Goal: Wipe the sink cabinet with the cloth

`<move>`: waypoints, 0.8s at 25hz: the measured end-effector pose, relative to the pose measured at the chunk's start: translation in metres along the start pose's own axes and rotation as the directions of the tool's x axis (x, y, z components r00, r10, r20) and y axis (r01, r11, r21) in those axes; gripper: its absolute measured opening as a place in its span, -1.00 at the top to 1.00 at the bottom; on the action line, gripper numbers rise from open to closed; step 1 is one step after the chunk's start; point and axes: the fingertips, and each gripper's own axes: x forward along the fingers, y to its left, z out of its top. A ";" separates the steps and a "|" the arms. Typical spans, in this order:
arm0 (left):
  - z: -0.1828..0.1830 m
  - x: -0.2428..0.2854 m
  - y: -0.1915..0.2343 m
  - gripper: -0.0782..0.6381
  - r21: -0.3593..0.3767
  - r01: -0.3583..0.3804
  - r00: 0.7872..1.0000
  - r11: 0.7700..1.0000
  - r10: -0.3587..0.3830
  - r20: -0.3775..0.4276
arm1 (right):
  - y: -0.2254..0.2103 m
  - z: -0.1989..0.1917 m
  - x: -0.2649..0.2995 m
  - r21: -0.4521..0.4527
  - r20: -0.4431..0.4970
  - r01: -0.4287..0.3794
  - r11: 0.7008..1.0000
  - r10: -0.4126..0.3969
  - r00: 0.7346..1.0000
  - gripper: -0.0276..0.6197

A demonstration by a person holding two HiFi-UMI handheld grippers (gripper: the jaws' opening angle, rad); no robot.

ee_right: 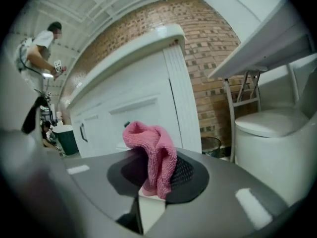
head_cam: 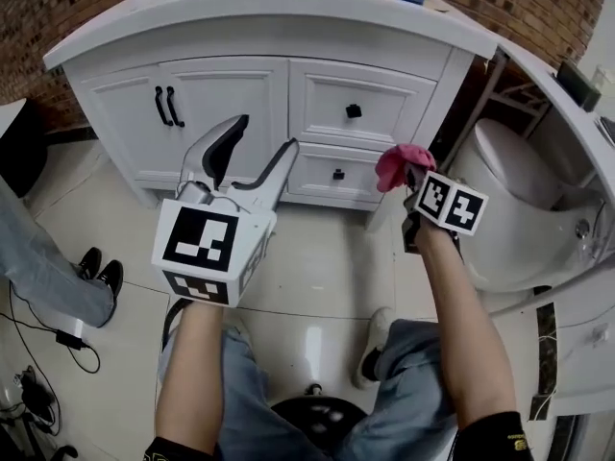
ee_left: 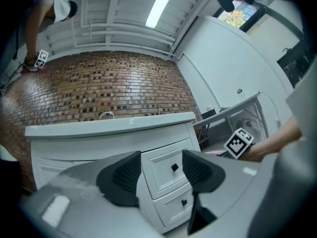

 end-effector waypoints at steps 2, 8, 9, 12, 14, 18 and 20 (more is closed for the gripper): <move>0.011 -0.015 -0.007 0.07 0.027 -0.014 0.999 1.000 0.013 0.030 | 0.035 0.016 -0.023 -0.017 0.046 -0.090 0.996 0.091 0.995 0.67; 0.008 -0.038 -0.024 0.12 0.048 -0.011 1.000 0.999 0.010 0.023 | 0.114 0.016 -0.090 -0.333 0.008 -0.219 0.917 0.235 0.972 0.67; 0.007 -0.044 -0.029 0.11 0.040 -0.004 1.000 0.999 0.003 0.024 | 0.121 0.021 -0.104 -0.344 0.036 -0.223 0.912 0.250 0.968 0.67; 0.008 -0.060 -0.045 0.12 -0.019 0.031 0.999 0.999 -0.030 0.044 | 0.141 0.037 -0.144 -0.309 0.138 -0.253 0.917 0.306 0.942 0.67; 0.011 -0.066 -0.056 0.12 -0.048 0.056 0.997 0.997 -0.053 0.061 | 0.154 0.043 -0.166 -0.286 0.188 -0.285 0.915 0.346 0.919 0.67; 0.015 -0.066 -0.073 0.12 -0.061 0.092 0.994 0.994 -0.087 0.073 | 0.165 0.040 -0.190 -0.304 0.223 -0.293 0.907 0.367 0.903 0.67; 0.017 -0.067 -0.076 0.12 -0.071 0.101 0.992 0.992 -0.095 0.082 | 0.164 0.040 -0.192 -0.311 0.227 -0.288 0.906 0.365 0.903 0.67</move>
